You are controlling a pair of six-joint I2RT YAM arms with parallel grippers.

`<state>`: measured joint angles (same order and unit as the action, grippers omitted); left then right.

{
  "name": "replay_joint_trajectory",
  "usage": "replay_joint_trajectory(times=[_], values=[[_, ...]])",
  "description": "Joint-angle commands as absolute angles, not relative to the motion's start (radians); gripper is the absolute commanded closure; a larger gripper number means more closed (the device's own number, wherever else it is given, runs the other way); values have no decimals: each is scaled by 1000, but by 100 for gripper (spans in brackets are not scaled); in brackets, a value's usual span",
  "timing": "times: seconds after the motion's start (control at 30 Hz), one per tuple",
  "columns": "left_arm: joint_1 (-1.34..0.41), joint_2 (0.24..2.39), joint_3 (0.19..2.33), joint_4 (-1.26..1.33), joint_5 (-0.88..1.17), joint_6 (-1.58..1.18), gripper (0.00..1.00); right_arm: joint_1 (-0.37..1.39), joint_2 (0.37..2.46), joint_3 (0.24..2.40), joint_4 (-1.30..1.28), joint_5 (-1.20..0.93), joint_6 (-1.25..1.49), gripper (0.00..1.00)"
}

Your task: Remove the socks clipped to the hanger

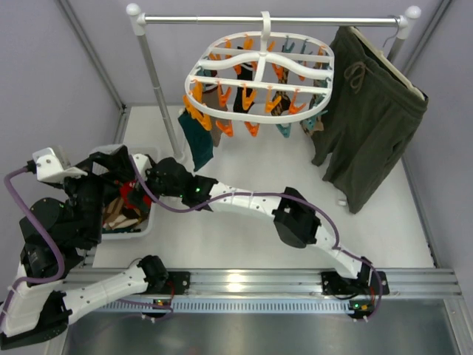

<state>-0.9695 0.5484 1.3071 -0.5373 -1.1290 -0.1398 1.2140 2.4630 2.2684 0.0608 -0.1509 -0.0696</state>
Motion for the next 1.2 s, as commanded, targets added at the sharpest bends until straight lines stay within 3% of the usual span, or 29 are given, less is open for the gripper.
replay_joint_trajectory(times=[0.0,0.1,0.3,0.5,0.6,0.77,1.1,1.17], values=[[-971,548,1313,-561,-1005,-172,2,1216,2227,2098,77,-125,-106,5],[-971,514,1296,-557,-863,-204,1,1213,2013,1756,149,-133,-104,4],[-973,548,1269,-545,-622,-218,1,1218,1662,1368,178,-242,-41,2],[-973,653,1157,-399,-496,-198,2,1218,1367,1117,29,-266,-35,0],[-971,680,1051,-287,-482,-192,2,1218,1208,1017,-58,-123,-11,0],[-971,702,810,73,-540,-152,1,1215,981,946,-227,206,72,1],[-948,940,660,466,-598,-21,2,1215,744,954,-347,215,129,1],[-920,986,663,468,-592,-43,8,1215,727,959,-336,212,133,0]])
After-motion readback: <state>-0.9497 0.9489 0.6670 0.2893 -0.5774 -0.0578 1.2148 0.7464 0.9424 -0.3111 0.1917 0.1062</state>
